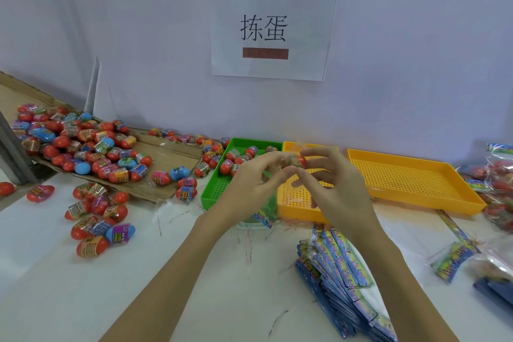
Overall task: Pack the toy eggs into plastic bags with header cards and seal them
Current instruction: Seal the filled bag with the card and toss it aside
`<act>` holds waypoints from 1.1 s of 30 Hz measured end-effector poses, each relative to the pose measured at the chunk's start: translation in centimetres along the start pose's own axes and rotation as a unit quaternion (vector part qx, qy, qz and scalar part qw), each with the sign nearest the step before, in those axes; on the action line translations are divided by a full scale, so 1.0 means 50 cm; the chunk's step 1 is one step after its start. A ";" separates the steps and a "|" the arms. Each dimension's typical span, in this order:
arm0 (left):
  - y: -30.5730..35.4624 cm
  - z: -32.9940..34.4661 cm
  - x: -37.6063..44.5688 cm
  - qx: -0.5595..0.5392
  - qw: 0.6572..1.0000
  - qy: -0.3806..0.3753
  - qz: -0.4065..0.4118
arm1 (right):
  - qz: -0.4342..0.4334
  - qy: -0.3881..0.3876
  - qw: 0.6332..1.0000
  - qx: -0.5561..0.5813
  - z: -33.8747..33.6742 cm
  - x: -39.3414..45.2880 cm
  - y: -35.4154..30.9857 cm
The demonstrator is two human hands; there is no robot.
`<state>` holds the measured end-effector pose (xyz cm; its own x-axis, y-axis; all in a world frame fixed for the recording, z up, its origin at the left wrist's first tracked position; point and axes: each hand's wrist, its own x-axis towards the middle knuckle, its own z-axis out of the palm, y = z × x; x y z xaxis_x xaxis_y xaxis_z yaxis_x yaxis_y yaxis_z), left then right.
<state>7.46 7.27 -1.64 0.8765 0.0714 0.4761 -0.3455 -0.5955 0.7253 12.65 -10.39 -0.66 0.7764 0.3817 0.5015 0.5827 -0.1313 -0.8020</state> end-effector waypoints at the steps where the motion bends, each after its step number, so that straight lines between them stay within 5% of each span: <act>1: 0.004 -0.001 -0.001 -0.017 1.000 -0.005 -0.011 | 0.001 -0.018 1.000 -0.008 -0.004 0.000 0.002; 12: 0.007 -0.005 -0.002 -0.070 0.996 0.063 0.000 | 0.093 -0.206 0.970 0.089 0.006 -0.004 -0.010; 15: 0.004 0.000 -0.002 -0.069 0.995 0.070 -0.005 | 0.063 -0.231 0.971 0.020 0.006 -0.006 -0.009; 26: -0.010 -0.023 0.001 -0.080 0.992 -0.083 -0.054 | -0.028 -0.050 0.997 -0.043 0.004 -0.005 -0.001; 33: -0.048 -0.066 0.012 -0.159 0.965 0.152 -0.140 | -0.070 0.094 0.993 -0.010 0.000 0.002 -0.007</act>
<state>7.70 11.38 -1.43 0.8280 0.4543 0.3286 -0.2377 -0.2465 0.9396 12.53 -10.30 -0.35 0.7178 0.2209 0.6603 0.6909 -0.1081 -0.7149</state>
